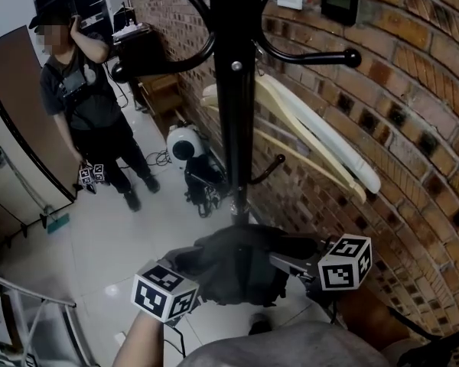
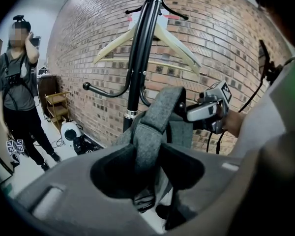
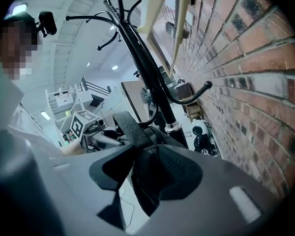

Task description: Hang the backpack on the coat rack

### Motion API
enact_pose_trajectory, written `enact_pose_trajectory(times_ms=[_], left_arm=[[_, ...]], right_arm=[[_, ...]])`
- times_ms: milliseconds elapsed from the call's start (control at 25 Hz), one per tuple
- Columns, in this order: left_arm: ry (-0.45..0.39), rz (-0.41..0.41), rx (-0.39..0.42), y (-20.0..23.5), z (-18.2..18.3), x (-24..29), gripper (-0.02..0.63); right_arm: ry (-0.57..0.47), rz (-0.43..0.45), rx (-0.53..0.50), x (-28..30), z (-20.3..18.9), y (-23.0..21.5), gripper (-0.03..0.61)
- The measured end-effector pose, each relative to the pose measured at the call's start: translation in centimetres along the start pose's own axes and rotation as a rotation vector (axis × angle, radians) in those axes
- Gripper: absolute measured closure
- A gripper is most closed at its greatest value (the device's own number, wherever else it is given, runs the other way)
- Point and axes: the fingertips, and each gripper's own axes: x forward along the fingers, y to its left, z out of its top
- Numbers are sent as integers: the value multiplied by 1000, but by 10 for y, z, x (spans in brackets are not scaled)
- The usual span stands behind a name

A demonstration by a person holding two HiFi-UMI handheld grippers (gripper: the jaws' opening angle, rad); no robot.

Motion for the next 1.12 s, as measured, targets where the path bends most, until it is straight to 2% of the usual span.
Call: enact_pose_trajectory(times_ms=[280,480,760,960,1120], left_arm=[[23,-19,-19,21,0,23,446],[39,-46,-22,25,-11,39,448],[-31,-102,-17,22,-15,44,448],[-55,-82,-18,28,-14,44,445],[-88,-56,-19,31,-11,43,421]], right_arm=[[10,-4,36,18,0,-27,416],[46,-21,57,25,-17,-43,416],[-1,13,78,23,-27,-44,416],[-19,-5,74,27,-26,-46,413],[-18,-50,34,27,-25,-46,401]])
